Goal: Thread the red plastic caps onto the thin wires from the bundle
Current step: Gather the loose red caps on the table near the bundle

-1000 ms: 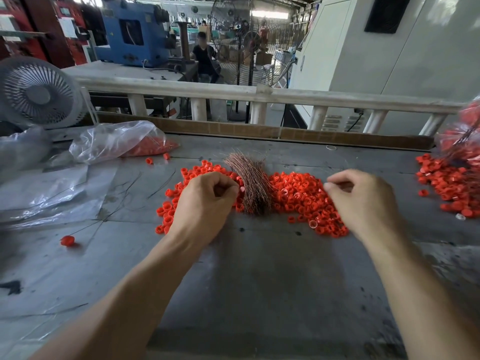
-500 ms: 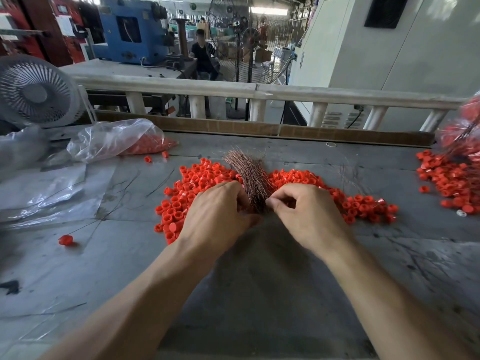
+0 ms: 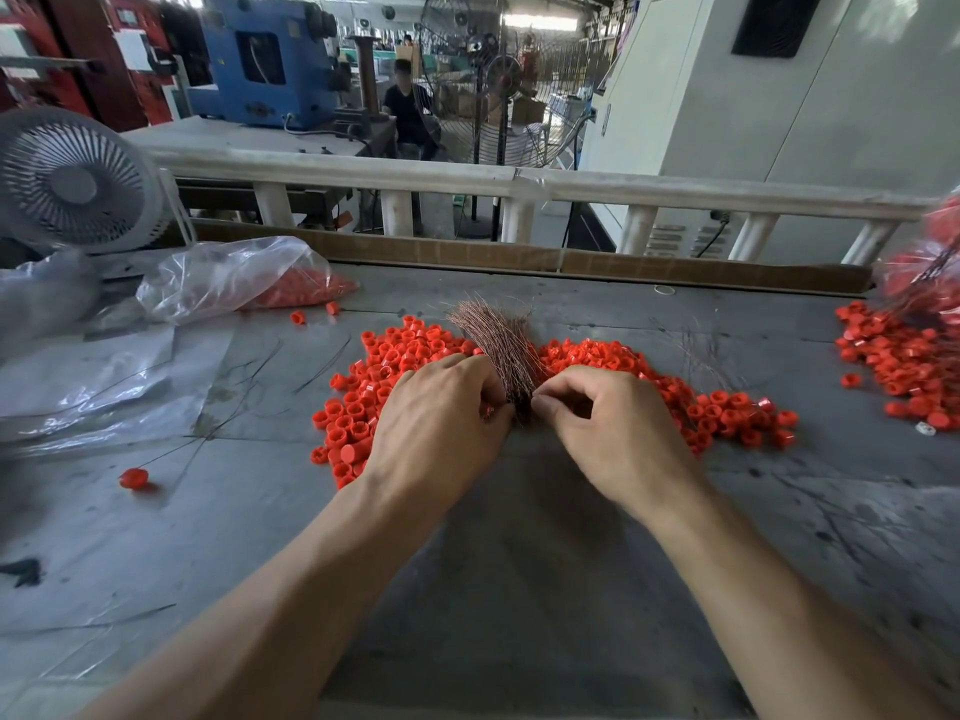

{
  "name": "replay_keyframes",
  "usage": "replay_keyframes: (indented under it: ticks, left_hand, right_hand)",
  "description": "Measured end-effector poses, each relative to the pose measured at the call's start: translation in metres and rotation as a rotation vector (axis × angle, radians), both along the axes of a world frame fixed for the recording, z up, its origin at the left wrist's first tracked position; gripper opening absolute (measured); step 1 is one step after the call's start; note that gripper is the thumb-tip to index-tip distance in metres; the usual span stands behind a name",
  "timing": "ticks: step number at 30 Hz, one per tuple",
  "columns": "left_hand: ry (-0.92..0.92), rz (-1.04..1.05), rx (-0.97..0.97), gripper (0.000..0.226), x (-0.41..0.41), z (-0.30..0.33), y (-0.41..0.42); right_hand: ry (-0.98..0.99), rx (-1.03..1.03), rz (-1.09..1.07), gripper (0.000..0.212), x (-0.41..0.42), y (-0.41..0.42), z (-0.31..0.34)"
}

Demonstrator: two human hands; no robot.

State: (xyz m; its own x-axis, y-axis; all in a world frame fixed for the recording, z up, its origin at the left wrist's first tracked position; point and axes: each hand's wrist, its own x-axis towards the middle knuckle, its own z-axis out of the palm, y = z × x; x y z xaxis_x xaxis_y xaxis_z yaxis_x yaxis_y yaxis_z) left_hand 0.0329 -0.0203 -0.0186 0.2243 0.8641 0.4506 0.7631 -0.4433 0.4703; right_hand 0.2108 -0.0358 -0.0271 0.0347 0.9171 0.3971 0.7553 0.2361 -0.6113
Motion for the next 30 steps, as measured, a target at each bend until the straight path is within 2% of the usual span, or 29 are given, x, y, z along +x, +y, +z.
replay_keyframes:
  ticks: [6,13,16,20,23,26,30]
  left_hand:
    - [-0.094,-0.105,0.103,0.009,0.004,0.003,-0.008]
    - [-0.346,-0.145,0.108,0.01,0.003,0.003,-0.008]
    - [-0.405,-0.089,0.128,0.007,-0.003,0.007,-0.004]
    - [-0.289,0.099,0.051,0.006,-0.019,0.007,0.006]
    - [-0.156,0.22,-0.032,0.005,-0.027,0.006,0.011]
    - [-0.056,0.237,-0.052,0.008,-0.032,0.007,0.01]
    - [0.05,0.213,-0.137,0.006,-0.033,0.008,0.006]
  right_hand:
    - [0.171,-0.032,0.187,0.025,-0.004,-0.003,0.004]
    - [0.328,0.056,0.228,0.011,-0.007,-0.001,0.006]
    - [0.454,0.071,0.184,0.015,-0.005,0.0,0.008]
    - [0.783,0.118,0.144,0.019,0.0,-0.001,0.013]
    - [0.953,0.186,0.086,0.016,0.005,-0.001,0.018]
    - [1.064,0.223,0.012,0.018,0.01,-0.001,0.023]
    - [1.106,0.193,-0.067,0.02,0.016,-0.002,0.025]
